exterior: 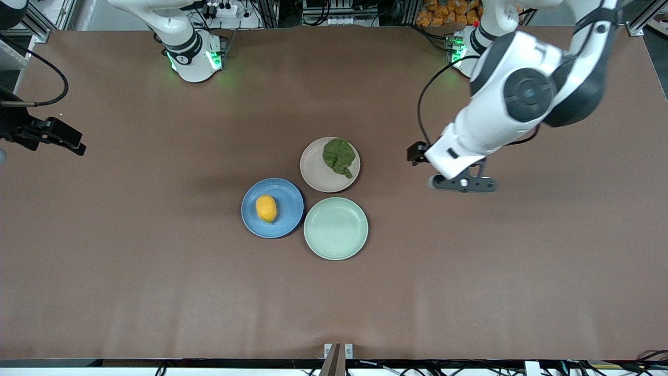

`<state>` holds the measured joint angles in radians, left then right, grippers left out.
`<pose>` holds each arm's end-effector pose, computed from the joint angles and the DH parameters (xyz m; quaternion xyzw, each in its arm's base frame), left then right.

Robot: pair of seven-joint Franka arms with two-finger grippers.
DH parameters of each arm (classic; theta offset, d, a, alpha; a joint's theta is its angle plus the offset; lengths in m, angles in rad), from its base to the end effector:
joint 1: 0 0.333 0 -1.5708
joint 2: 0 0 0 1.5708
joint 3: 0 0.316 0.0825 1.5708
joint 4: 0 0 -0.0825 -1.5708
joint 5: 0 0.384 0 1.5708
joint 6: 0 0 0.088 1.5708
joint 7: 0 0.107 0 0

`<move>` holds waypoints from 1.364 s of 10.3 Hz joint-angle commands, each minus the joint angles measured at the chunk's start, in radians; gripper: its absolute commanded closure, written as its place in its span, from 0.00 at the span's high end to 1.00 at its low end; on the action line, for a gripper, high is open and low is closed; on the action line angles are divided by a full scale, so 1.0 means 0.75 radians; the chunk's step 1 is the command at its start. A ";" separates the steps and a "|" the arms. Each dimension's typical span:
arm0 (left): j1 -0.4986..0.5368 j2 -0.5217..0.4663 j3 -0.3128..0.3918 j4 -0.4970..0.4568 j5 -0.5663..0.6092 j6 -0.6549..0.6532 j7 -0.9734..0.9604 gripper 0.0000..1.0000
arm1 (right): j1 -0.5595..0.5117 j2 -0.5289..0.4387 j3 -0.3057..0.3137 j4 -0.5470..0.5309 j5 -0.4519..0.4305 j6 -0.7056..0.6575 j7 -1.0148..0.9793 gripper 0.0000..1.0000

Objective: Pick lemon and lettuce from blue and beige plates
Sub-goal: 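Move the left gripper over the lettuce while the right gripper reaches out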

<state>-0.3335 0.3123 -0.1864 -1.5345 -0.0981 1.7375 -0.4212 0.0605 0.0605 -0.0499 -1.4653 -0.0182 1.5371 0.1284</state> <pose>0.5601 -0.3153 0.4711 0.9951 -0.0356 -0.0810 0.0446 0.5705 0.0050 0.6372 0.9982 -0.0592 0.0064 0.0102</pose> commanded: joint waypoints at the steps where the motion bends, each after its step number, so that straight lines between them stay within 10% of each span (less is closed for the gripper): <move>1: -0.099 0.086 0.009 0.027 0.047 0.019 -0.086 1.00 | 0.011 -0.009 -0.001 -0.016 -0.015 0.004 0.005 1.00; 8: -0.388 0.395 0.009 0.040 0.127 0.131 -0.179 1.00 | 0.020 -0.025 0.005 -0.134 0.004 0.096 0.009 1.00; 14: -0.527 0.549 0.013 0.040 0.127 0.393 -0.228 1.00 | 0.020 -0.015 0.179 -0.314 0.008 0.269 0.278 1.00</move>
<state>-0.7046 0.7093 -0.1847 -1.5275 -0.0269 2.0140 -0.5540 0.0776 0.0630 0.0498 -1.6486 -0.0152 1.6939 0.2688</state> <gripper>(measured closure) 0.000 0.000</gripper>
